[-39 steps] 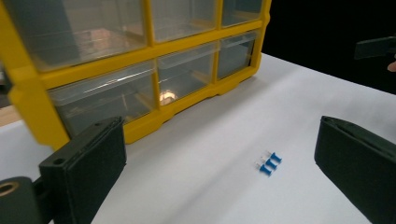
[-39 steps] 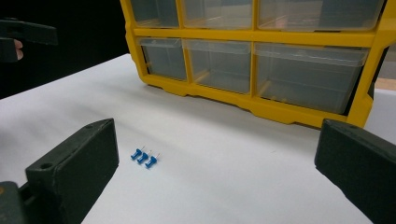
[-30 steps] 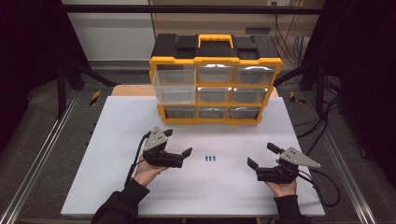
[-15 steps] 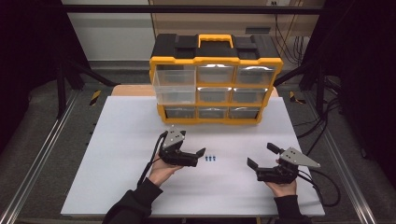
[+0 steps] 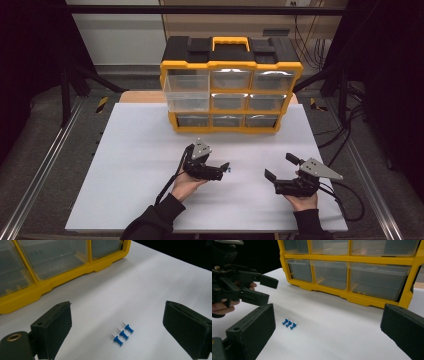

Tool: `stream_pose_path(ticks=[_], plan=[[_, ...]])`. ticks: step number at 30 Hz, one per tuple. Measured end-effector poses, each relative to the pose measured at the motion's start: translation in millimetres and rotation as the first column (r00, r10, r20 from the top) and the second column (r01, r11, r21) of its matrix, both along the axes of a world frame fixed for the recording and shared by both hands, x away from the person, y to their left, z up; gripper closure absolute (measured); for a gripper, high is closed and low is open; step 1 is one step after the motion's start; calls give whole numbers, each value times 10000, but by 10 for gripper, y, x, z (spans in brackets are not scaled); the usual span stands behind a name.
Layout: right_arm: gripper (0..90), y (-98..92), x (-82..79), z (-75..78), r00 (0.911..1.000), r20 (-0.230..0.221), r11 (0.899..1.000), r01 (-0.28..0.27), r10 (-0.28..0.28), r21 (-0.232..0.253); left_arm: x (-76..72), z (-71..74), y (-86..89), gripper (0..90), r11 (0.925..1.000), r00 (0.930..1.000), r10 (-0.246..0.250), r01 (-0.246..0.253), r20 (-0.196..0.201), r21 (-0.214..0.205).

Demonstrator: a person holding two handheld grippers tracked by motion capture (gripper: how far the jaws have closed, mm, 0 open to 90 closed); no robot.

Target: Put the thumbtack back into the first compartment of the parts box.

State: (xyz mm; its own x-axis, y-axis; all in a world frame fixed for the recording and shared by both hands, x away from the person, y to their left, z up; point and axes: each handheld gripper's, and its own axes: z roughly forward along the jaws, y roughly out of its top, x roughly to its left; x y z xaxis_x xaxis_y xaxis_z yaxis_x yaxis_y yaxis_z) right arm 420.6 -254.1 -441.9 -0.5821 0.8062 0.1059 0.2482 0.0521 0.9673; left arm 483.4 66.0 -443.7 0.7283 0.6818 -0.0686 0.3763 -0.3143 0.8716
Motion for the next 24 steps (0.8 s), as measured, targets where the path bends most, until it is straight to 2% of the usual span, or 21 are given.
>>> stream_pose_path(ticks=[6, 9, 12, 15, 20, 22, 24], plan=[[6, 3, 4, -2, 10000, 45, 10000, -6, 6, -24, 20, -118, -84, 158, 9993, 9987, 139, -122, -491, 344], [6, 3, 5, -4, 10000, 33, 10000, -1, 1, -34, 24, -155, -102, 196, 9987, 9979, 274, -248, -589, 439], [6, 7, 5, -5, 10000, 35, 10000, 2, -2, -23, 31, -215, -139, 266, 9960, 9955, 518, -457, -792, 772], [6, 3, 1, -3, 10000, -25, 10000, 11, -11, -61, 26, -237, -154, 332, 9937, 9944, 656, -575, -832, 963], [6, 8, -8, -1, 9999, -148, 10000, 33, -33, -7, 19, -301, -167, 414, 9914, 9904, 878, -765, -1065, 1064], [6, 3, 5, -3, 10000, 29, 10000, 29, -29, -63, 15, -319, -173, 467, 9915, 9894, 882, -760, -1158, 1057], [6, 3, 5, -3, 10000, 29, 10000, 29, -29, -60, 11, -328, -182, 482, 9903, 9891, 920, -788, -1154, 1147]])
